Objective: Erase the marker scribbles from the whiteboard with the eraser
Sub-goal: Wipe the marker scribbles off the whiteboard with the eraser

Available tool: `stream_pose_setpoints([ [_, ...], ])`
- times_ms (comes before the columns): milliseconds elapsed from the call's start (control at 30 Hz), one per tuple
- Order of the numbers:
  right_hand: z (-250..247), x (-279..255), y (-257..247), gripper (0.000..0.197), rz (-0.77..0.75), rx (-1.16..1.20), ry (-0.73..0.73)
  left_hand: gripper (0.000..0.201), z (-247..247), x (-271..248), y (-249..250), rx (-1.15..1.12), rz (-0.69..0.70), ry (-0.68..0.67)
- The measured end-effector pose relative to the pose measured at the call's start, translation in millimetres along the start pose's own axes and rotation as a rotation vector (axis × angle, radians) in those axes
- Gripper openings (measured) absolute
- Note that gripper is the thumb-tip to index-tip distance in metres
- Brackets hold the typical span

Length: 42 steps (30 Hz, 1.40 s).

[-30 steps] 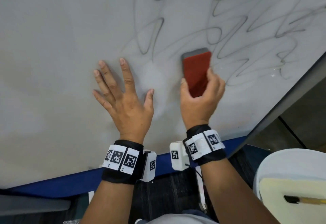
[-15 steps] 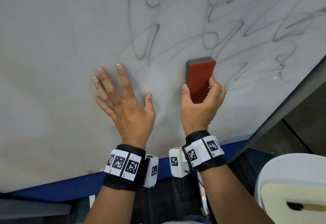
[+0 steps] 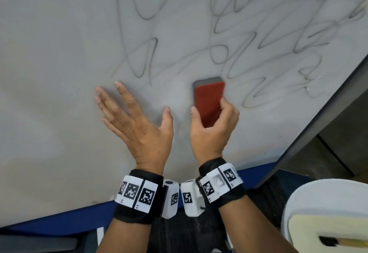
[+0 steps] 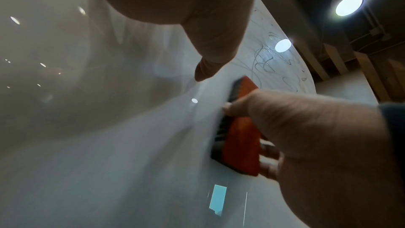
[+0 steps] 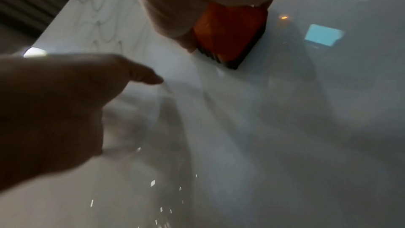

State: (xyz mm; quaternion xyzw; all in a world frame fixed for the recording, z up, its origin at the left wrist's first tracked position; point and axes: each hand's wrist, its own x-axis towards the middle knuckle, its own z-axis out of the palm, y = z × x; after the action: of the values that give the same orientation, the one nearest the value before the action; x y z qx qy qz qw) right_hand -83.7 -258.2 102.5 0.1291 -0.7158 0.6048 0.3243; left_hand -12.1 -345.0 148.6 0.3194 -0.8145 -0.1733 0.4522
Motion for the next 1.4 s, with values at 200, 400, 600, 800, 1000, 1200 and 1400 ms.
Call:
stream_pose_setpoints([
  [200, -19, 15, 22, 0.061, -0.136, -0.082, -0.085, 0.107, 8, -2, 9, -0.01, -0.024, 0.02],
  [400, -13, 10, 18, 0.062, -0.031, -0.008, -0.013, 0.114, 14, -5, 18, -0.015, -0.029, 0.013],
  [600, -30, 25, 39, 0.062, -0.075, -0.058, -0.03, 0.116, 22, -9, 26, 0.004, -0.03, -0.01],
  [800, -19, 14, 26, 0.062, 0.024, -0.005, 0.021, 0.116, 26, -13, 27, 0.039, -0.02, -0.021],
  [1000, -37, 30, 42, 0.062, -0.018, -0.062, -0.041, 0.112, 30, -16, 32, 0.038, -0.021, -0.014],
  [1200, -41, 36, 35, 0.081, 0.094, 0.011, 0.03, 0.112, 32, -16, 30, 0.059, -0.017, -0.019],
  [1400, -38, 35, 28, 0.088, 0.043, -0.026, 0.032, 0.112, 33, -16, 29, 0.071, -0.014, -0.022],
])
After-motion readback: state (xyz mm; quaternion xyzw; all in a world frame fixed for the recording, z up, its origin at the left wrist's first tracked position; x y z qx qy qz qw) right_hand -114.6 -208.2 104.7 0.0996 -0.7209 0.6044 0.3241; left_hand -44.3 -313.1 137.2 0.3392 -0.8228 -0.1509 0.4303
